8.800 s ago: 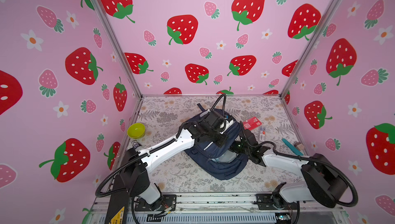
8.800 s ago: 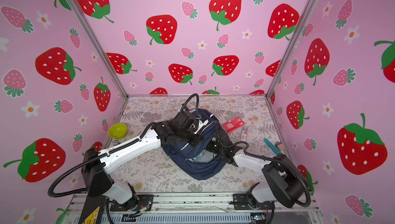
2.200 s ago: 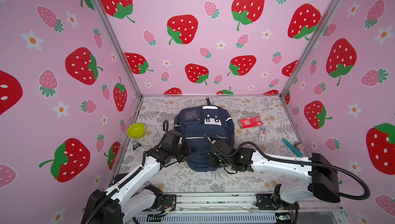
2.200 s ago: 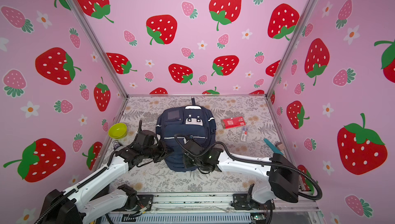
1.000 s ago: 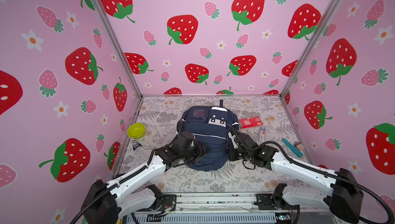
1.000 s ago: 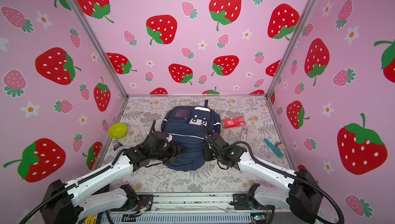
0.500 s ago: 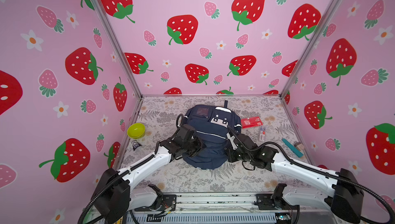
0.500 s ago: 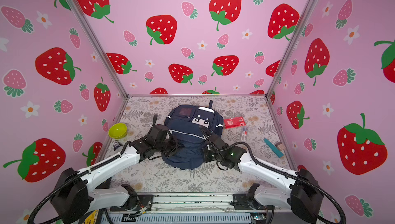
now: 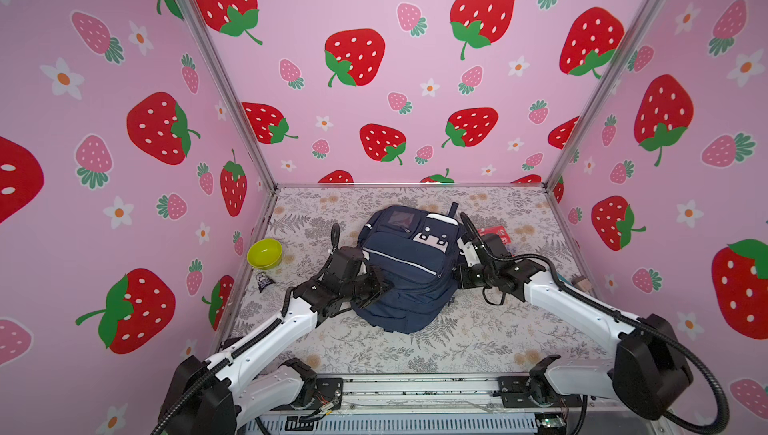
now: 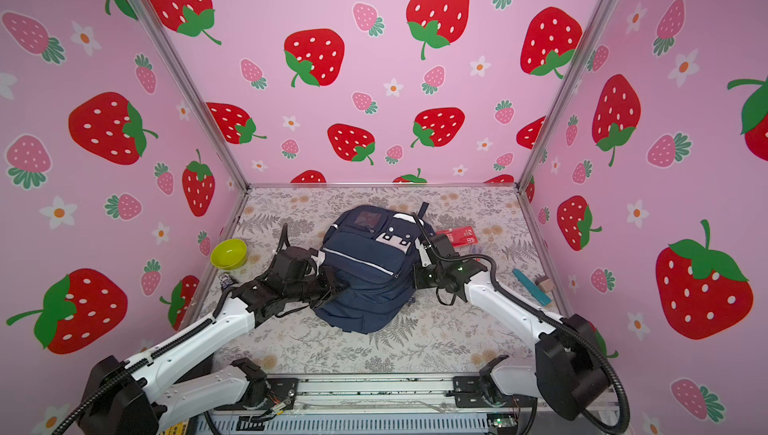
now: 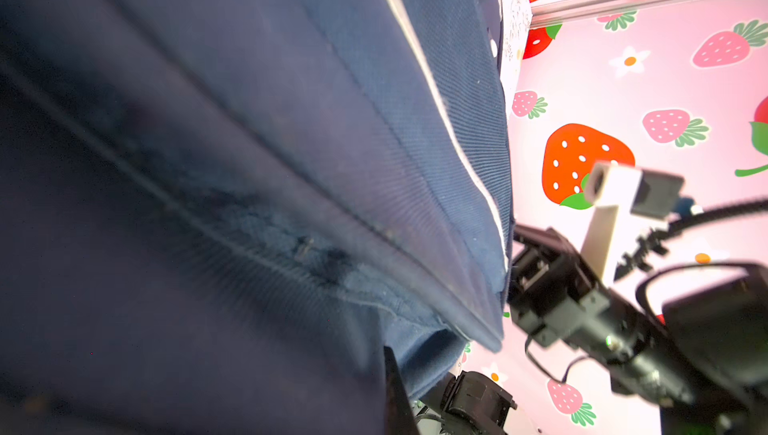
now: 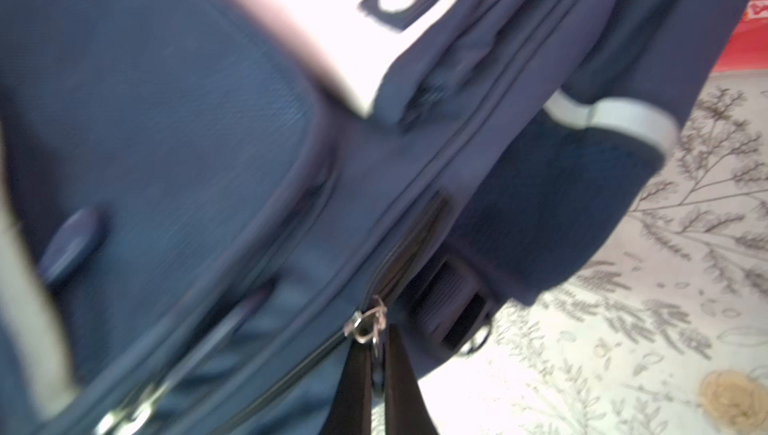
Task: Pack the student bag
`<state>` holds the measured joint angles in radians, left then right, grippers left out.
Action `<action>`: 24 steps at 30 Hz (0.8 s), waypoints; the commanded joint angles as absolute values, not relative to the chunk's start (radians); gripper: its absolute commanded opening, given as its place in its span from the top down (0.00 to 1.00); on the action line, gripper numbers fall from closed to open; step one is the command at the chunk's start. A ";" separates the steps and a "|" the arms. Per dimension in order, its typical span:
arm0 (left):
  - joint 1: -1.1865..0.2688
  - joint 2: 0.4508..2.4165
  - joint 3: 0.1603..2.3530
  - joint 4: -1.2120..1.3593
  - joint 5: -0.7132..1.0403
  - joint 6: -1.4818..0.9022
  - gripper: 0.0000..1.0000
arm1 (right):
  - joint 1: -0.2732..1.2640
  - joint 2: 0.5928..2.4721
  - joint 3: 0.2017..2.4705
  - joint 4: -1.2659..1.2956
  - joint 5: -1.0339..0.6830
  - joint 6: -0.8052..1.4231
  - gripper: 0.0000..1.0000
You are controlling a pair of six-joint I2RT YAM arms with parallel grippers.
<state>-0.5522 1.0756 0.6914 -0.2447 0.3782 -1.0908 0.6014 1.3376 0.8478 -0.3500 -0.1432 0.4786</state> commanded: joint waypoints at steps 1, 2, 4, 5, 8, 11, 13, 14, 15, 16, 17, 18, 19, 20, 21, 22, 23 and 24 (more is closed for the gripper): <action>-0.525 1.034 0.669 -0.337 0.328 -1.061 1.00 | 0.499 1.378 0.887 -0.378 0.049 0.444 1.00; -0.525 1.033 0.663 -0.334 0.332 -1.065 1.00 | 0.497 1.388 0.894 -0.372 0.051 0.442 1.00; -0.525 1.032 0.647 -0.315 0.337 -1.077 1.00 | 0.495 1.412 0.914 -0.370 0.063 0.436 1.00; -0.525 1.033 0.642 -0.310 0.340 -1.081 1.00 | 0.495 1.422 0.921 -0.372 0.070 0.433 1.00; -0.525 1.042 0.634 -0.296 0.345 -1.085 1.00 | 0.486 1.450 0.939 -0.373 0.093 0.422 1.00; -0.528 1.054 0.629 -0.278 0.348 -1.092 1.00 | 0.465 1.484 0.967 -0.373 0.093 0.405 1.00; -0.532 1.062 0.626 -0.263 0.350 -1.097 1.00 | 0.449 1.512 0.992 -0.368 0.089 0.399 1.00; -0.536 1.064 0.626 -0.258 0.349 -1.098 1.00 | 0.443 1.526 1.001 -0.367 0.089 0.397 1.00; -0.539 1.066 0.624 -0.256 0.346 -1.098 1.00 | 0.435 1.543 1.013 -0.366 0.090 0.396 1.00; -0.544 1.069 0.623 -0.256 0.339 -1.094 1.00 | 0.425 1.560 1.027 -0.365 0.092 0.394 1.00; -0.547 1.070 0.620 -0.259 0.333 -1.091 1.00 | 0.417 1.575 1.037 -0.364 0.092 0.394 1.00; -0.549 1.067 0.613 -0.263 0.326 -1.091 1.00 | 0.408 1.589 1.053 -0.365 0.092 0.393 1.00; -0.553 1.064 0.604 -0.259 0.323 -1.095 1.00 | 0.401 1.599 1.065 -0.366 0.088 0.393 1.00; -0.556 1.060 0.592 -0.252 0.322 -1.105 1.00 | 0.399 1.604 1.075 -0.367 0.079 0.388 1.00; -0.562 1.056 0.579 -0.233 0.324 -1.116 1.00 | 0.400 1.603 1.081 -0.364 0.057 0.379 1.00; -0.569 1.057 0.571 -0.207 0.331 -1.127 1.00 | 0.403 1.590 1.079 -0.360 0.024 0.375 1.00; -0.578 1.061 0.567 -0.179 0.343 -1.135 1.00 | 0.409 1.573 1.069 -0.354 0.000 0.372 1.00; -0.587 1.066 0.563 -0.136 0.358 -1.147 1.00 | 0.424 1.541 1.054 -0.347 -0.021 0.364 0.97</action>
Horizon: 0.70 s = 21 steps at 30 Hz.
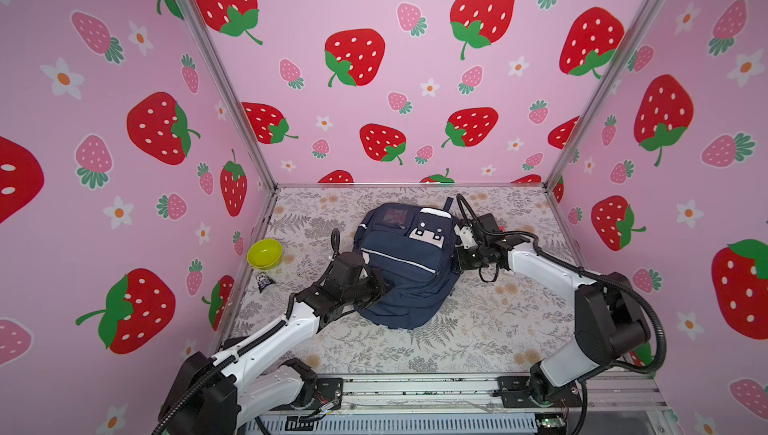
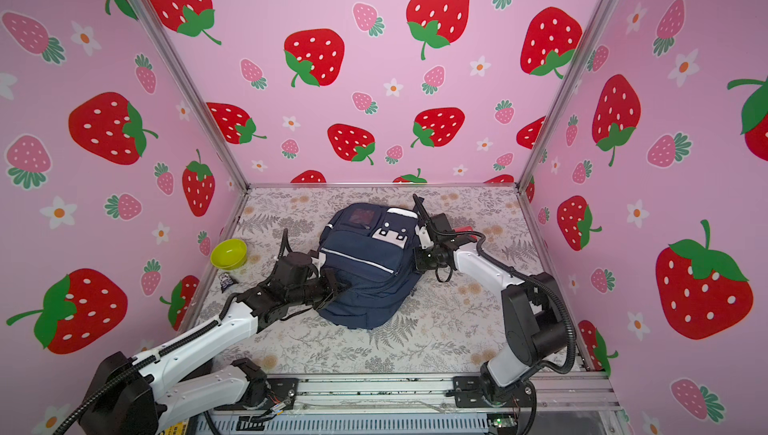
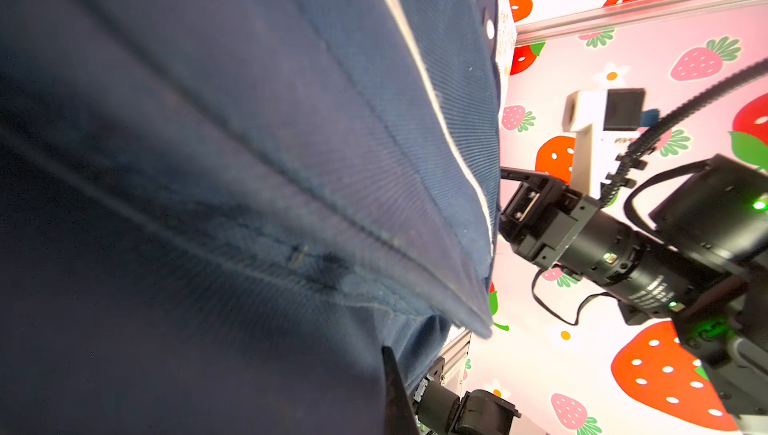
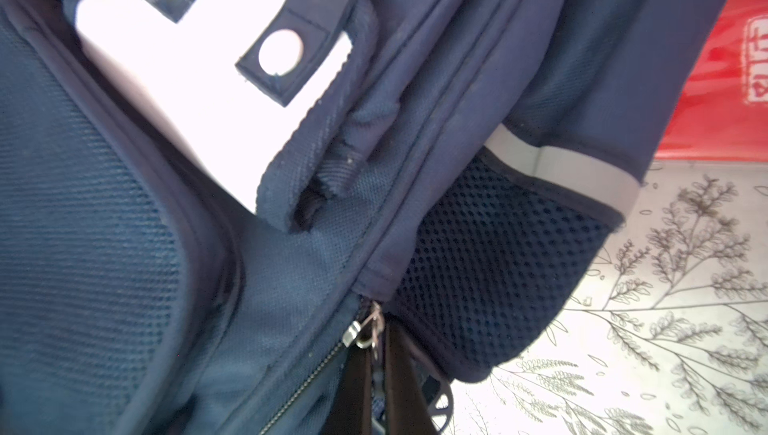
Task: Pack the student bag
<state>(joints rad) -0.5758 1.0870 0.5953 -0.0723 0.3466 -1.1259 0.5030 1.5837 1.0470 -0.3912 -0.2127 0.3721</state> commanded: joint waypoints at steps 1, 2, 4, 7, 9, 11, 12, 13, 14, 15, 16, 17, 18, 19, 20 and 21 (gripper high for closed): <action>-0.594 1.070 0.561 -0.085 0.373 -1.159 0.90 | 0.445 1.503 1.037 -0.342 -0.029 0.358 0.88; -0.598 1.073 0.565 -0.055 0.379 -1.168 0.78 | 0.466 1.467 1.017 -0.342 -0.029 0.353 0.80; -0.601 1.071 0.603 -0.049 0.379 -1.153 0.59 | 0.514 1.379 0.967 -0.336 -0.054 0.355 0.60; -0.599 1.065 0.721 -0.153 0.351 -1.065 0.50 | 0.570 1.261 0.895 -0.302 -0.114 0.365 0.42; -0.601 1.067 0.820 -0.260 0.326 -0.980 0.47 | 0.584 1.197 0.854 -0.270 -0.169 0.374 0.36; -0.600 1.068 0.898 -0.347 0.292 -0.912 0.44 | 0.584 1.153 0.816 -0.207 -0.268 0.383 0.31; -0.598 1.069 0.925 -0.380 0.269 -0.885 0.42 | 0.584 1.142 0.797 -0.167 -0.326 0.389 0.29; -0.593 1.073 0.940 -0.407 0.252 -0.867 0.40 | 0.584 1.144 0.784 -0.128 -0.383 0.395 0.27; -0.587 1.081 0.947 -0.420 0.248 -0.860 0.39 | 0.584 1.155 0.775 -0.099 -0.436 0.402 0.25; -0.574 1.101 0.950 -0.426 0.262 -0.857 0.37 | 0.584 1.173 0.770 -0.065 -0.477 0.407 0.21; -0.561 1.126 0.947 -0.425 0.292 -0.862 0.37 | 0.585 1.194 0.762 -0.034 -0.505 0.412 0.20; -0.550 1.151 0.944 -0.424 0.320 -0.870 0.37 | 0.584 1.215 0.758 -0.014 -0.517 0.415 0.20; -0.544 1.177 0.940 -0.418 0.350 -0.878 0.37 | 0.584 1.238 0.754 0.001 -0.521 0.417 0.20; -0.543 1.200 0.936 -0.412 0.369 -0.883 0.34 | 0.583 1.260 0.753 0.016 -0.528 0.419 0.20; -0.543 1.212 0.929 -0.408 0.376 -0.890 0.34 | 0.582 1.279 0.754 0.025 -0.535 0.417 0.20; -0.543 1.219 0.919 -0.398 0.379 -0.902 0.33 | 0.580 1.297 0.759 0.028 -0.541 0.414 0.20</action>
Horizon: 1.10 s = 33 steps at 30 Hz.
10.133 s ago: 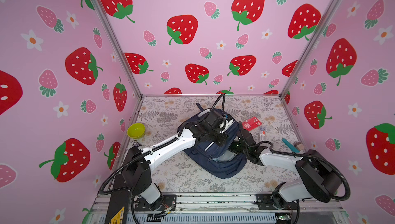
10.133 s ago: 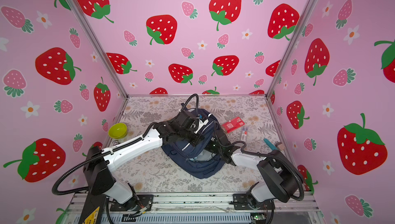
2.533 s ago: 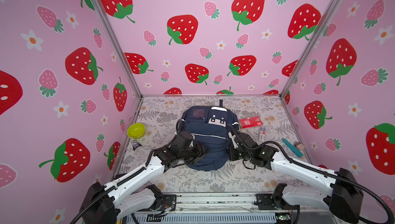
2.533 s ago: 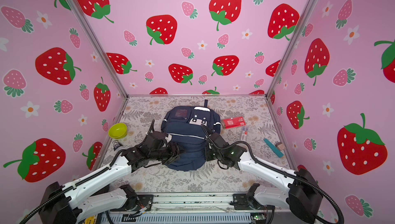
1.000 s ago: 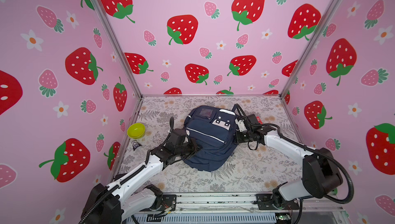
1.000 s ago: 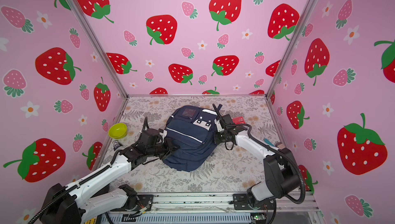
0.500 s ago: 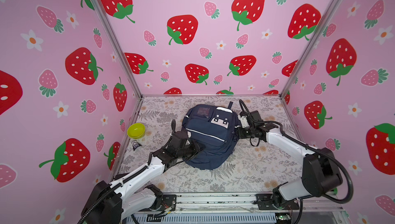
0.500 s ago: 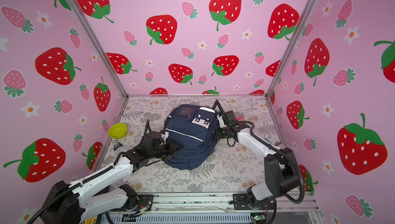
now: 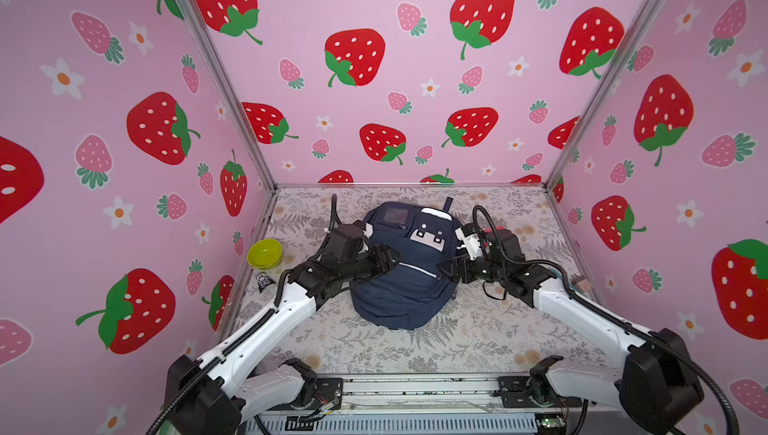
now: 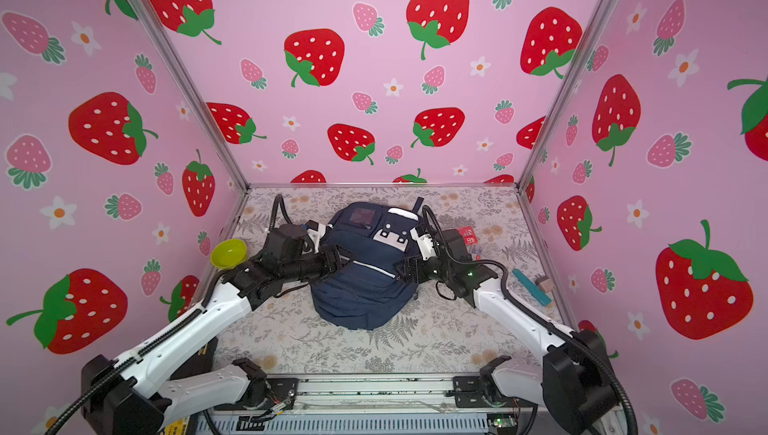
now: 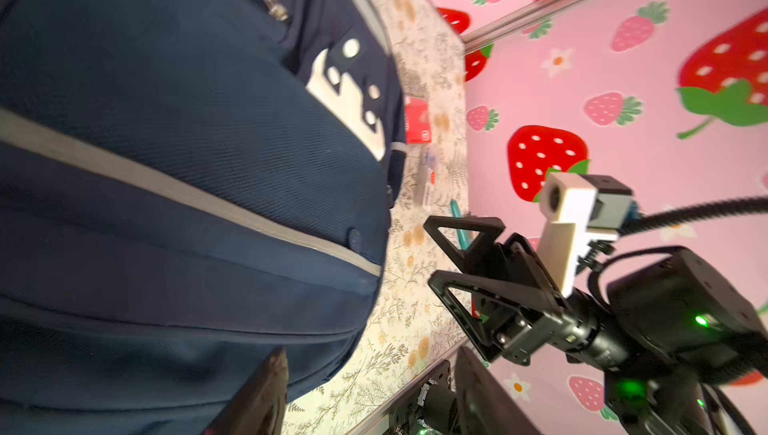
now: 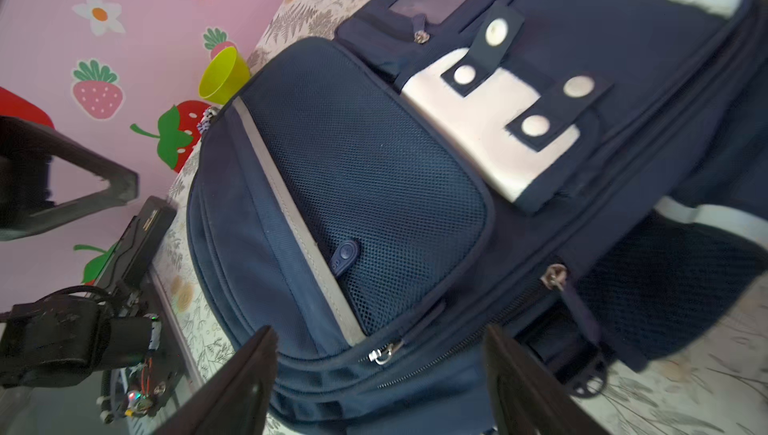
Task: Pack the student bag
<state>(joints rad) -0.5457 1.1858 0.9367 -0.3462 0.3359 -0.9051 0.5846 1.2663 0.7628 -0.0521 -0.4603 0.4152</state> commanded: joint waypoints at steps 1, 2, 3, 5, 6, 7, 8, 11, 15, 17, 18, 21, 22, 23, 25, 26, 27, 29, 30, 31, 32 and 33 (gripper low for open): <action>-0.541 1.221 0.905 -0.386 0.374 -0.914 0.33 | 0.579 1.313 0.762 0.030 -0.544 0.410 0.19; -0.540 1.221 0.895 -0.374 0.373 -0.924 0.32 | 0.576 1.324 0.764 0.034 -0.546 0.408 0.19; -0.536 1.222 0.889 -0.363 0.370 -0.931 0.31 | 0.572 1.337 0.762 0.040 -0.554 0.405 0.19; -0.527 1.231 0.888 -0.351 0.375 -0.934 0.31 | 0.558 1.362 0.762 0.053 -0.581 0.405 0.19; -0.520 1.237 0.892 -0.344 0.379 -0.932 0.31 | 0.550 1.376 0.761 0.060 -0.596 0.403 0.19; -0.511 1.243 0.893 -0.339 0.379 -0.929 0.31 | 0.544 1.389 0.761 0.069 -0.613 0.402 0.19; -0.506 1.248 0.895 -0.332 0.379 -0.927 0.31 | 0.541 1.400 0.761 0.076 -0.626 0.400 0.18; -0.476 1.265 0.889 -0.307 0.391 -0.929 0.35 | 0.536 1.424 0.765 0.097 -0.661 0.394 0.17; -0.437 1.276 0.860 -0.275 0.423 -0.947 0.45 | 0.530 1.458 0.772 0.098 -0.658 0.393 0.15; -0.416 1.270 0.835 -0.253 0.440 -0.963 0.53 | 0.524 1.472 0.765 0.105 -0.658 0.393 0.14; -0.408 1.265 0.821 -0.242 0.447 -0.971 0.57 | 0.520 1.482 0.763 0.108 -0.659 0.391 0.14; -0.377 1.256 0.783 -0.210 0.479 -0.993 0.71 | 0.517 1.504 0.759 0.123 -0.672 0.386 0.13; -0.364 1.256 0.770 -0.198 0.492 -1.001 0.75 | 0.517 1.511 0.759 0.128 -0.679 0.382 0.13; -0.353 1.259 0.756 -0.180 0.506 -1.012 0.79 | 0.517 1.514 0.760 0.132 -0.683 0.378 0.13; -0.330 1.267 0.728 -0.147 0.532 -1.034 0.85 | 0.517 1.522 0.763 0.140 -0.691 0.368 0.13; -0.319 1.271 0.715 -0.132 0.545 -1.044 0.87 | 0.517 1.526 0.765 0.144 -0.700 0.363 0.13; -0.309 1.274 0.704 -0.118 0.555 -1.052 0.88 | 0.517 1.531 0.765 0.149 -0.709 0.358 0.13; -0.292 1.277 0.686 -0.094 0.569 -1.067 0.90 | 0.517 1.548 0.768 0.160 -0.742 0.350 0.13; -0.284 1.278 0.678 -0.081 0.575 -1.075 0.91 | 0.517 1.561 0.771 0.163 -0.766 0.348 0.13; -0.279 1.278 0.671 -0.071 0.580 -1.082 0.92 | 0.517 1.574 0.772 0.164 -0.784 0.348 0.13; -0.275 1.279 0.666 -0.059 0.586 -1.089 0.91 | 0.519 1.585 0.772 0.162 -0.799 0.348 0.13; -0.271 1.279 0.661 -0.043 0.593 -1.092 0.89 | 0.520 1.591 0.769 0.162 -0.812 0.351 0.13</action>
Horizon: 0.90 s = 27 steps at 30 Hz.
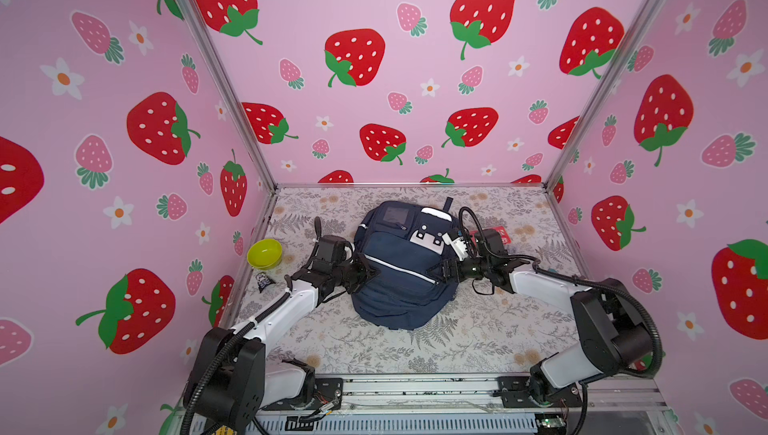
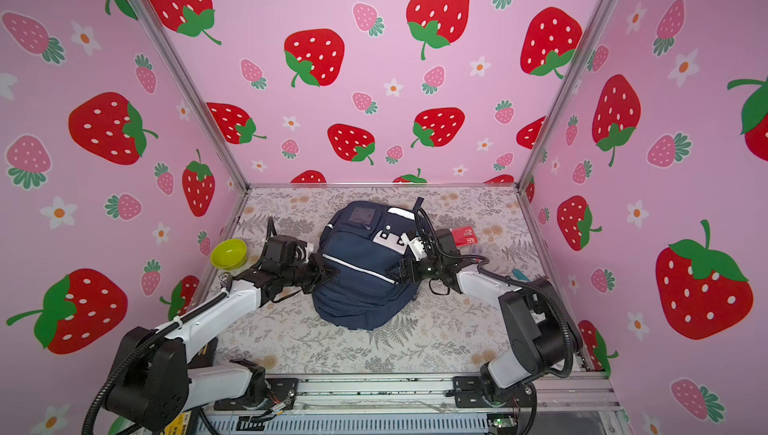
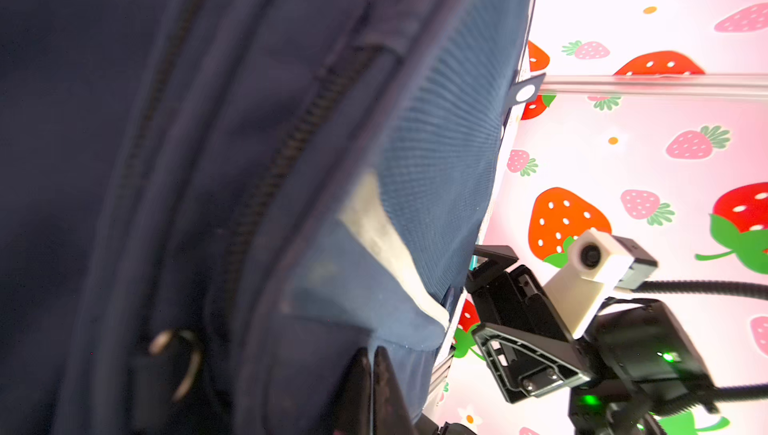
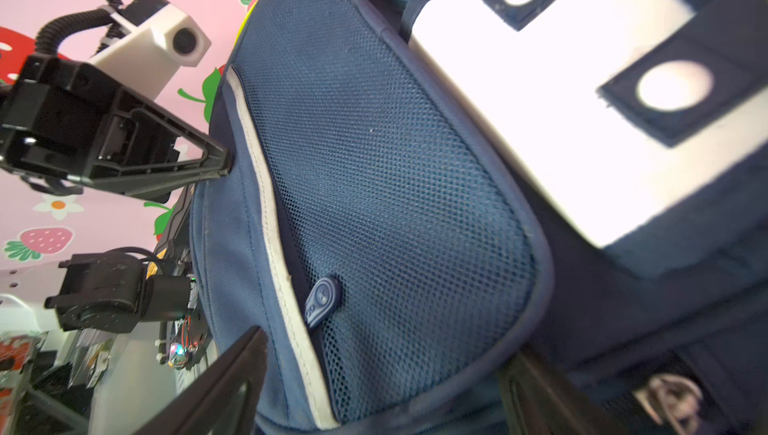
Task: Pack the student bag
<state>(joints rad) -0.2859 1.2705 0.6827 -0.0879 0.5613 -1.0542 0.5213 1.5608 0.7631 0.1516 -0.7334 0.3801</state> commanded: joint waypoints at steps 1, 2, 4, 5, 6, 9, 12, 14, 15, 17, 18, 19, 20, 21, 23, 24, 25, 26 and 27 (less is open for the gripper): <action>-0.271 1.278 0.663 -0.037 0.597 -1.090 0.82 | 0.523 1.588 0.763 0.164 -0.813 0.355 0.13; -0.271 1.274 0.666 -0.038 0.595 -1.087 0.70 | 0.527 1.577 0.753 0.166 -0.807 0.361 0.13; -0.272 1.261 0.670 -0.049 0.580 -1.080 0.50 | 0.536 1.542 0.723 0.184 -0.799 0.378 0.12; -0.274 1.253 0.675 -0.057 0.569 -1.074 0.44 | 0.540 1.522 0.709 0.191 -0.795 0.388 0.12; -0.275 1.249 0.681 -0.071 0.558 -1.060 0.41 | 0.541 1.504 0.698 0.200 -0.793 0.399 0.12; -0.295 1.269 0.721 -0.148 0.526 -1.012 0.40 | 0.546 1.468 0.670 0.223 -0.792 0.427 0.12; -0.318 1.283 0.748 -0.207 0.514 -0.995 0.40 | 0.546 1.459 0.664 0.224 -0.781 0.439 0.13; -0.344 1.256 0.768 -0.260 0.476 -0.979 0.27 | 0.546 1.461 0.665 0.222 -0.773 0.444 0.13; -0.364 1.236 0.786 -0.300 0.444 -0.962 0.24 | 0.546 1.463 0.667 0.222 -0.763 0.446 0.13; -0.406 1.204 0.817 -0.367 0.391 -0.939 0.23 | 0.546 1.467 0.669 0.225 -0.756 0.452 0.14; -0.435 1.193 0.830 -0.390 0.364 -0.933 0.22 | 0.545 1.469 0.669 0.232 -0.755 0.458 0.14; -0.461 1.189 0.836 -0.403 0.347 -0.932 0.22 | 0.546 1.468 0.669 0.241 -0.757 0.465 0.15; -0.493 1.190 0.839 -0.408 0.333 -0.941 0.22 | 0.546 1.469 0.667 0.250 -0.755 0.472 0.15; -0.522 1.196 0.837 -0.402 0.324 -0.955 0.22 | 0.546 1.467 0.665 0.259 -0.755 0.479 0.15; -0.561 1.219 0.833 -0.379 0.317 -0.984 0.22 | 0.546 1.462 0.660 0.269 -0.754 0.489 0.15; -0.569 1.237 0.829 -0.355 0.323 -1.001 0.22 | 0.547 1.459 0.658 0.271 -0.753 0.493 0.15; -0.573 1.253 0.827 -0.330 0.335 -1.020 0.22 | 0.548 1.455 0.656 0.273 -0.752 0.495 0.15; -0.574 1.271 0.827 -0.301 0.350 -1.039 0.22 | 0.548 1.447 0.654 0.273 -0.752 0.498 0.15; -0.574 1.290 0.833 -0.277 0.361 -1.054 0.23 | 0.548 1.441 0.651 0.272 -0.752 0.499 0.15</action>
<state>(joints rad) -0.5720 1.2522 0.8120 -0.3069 0.3717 -0.9997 0.5411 1.4742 0.6659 0.2443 -0.7517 0.4862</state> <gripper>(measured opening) 0.774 0.848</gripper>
